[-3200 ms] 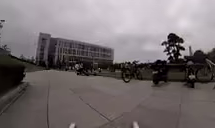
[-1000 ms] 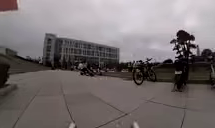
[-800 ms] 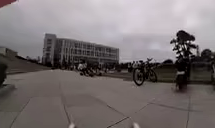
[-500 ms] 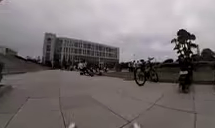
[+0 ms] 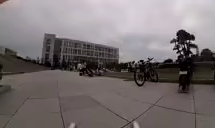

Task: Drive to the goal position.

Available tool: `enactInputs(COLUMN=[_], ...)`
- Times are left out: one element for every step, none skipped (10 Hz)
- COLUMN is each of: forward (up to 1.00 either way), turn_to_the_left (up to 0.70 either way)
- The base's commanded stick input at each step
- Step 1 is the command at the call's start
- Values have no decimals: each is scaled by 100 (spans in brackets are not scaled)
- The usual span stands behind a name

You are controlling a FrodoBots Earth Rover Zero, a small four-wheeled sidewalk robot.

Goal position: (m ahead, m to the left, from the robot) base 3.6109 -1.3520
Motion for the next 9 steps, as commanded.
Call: enactInputs(forward=[45, 45, 45, 45, 45, 45, 45, 45, 45], turn_to_the_left=[0, 0, 12, 24, 27, 27, 27, 27, 27])
